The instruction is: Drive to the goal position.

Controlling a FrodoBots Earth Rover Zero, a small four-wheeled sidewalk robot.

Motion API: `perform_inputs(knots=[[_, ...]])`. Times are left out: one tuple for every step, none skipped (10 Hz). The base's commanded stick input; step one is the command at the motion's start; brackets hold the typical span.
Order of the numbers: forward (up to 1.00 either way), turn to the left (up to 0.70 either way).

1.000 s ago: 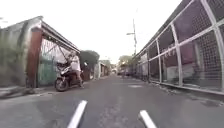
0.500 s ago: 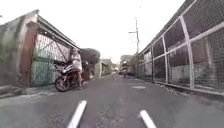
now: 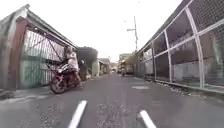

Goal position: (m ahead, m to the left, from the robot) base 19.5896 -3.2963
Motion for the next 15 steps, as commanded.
perform_inputs(knots=[[0.85,-0.34],[0.85,-0.34],[0.85,0.00],[0.85,-0.15],[0.85,-0.34],[0.85,-0.34],[0.85,-0.34],[0.85,-0.34],[0.85,-0.34],[0.85,-0.34],[0.85,-0.34],[0.85,-0.34],[0.85,-0.23],[0.85,0.00],[0.85,0.00]])
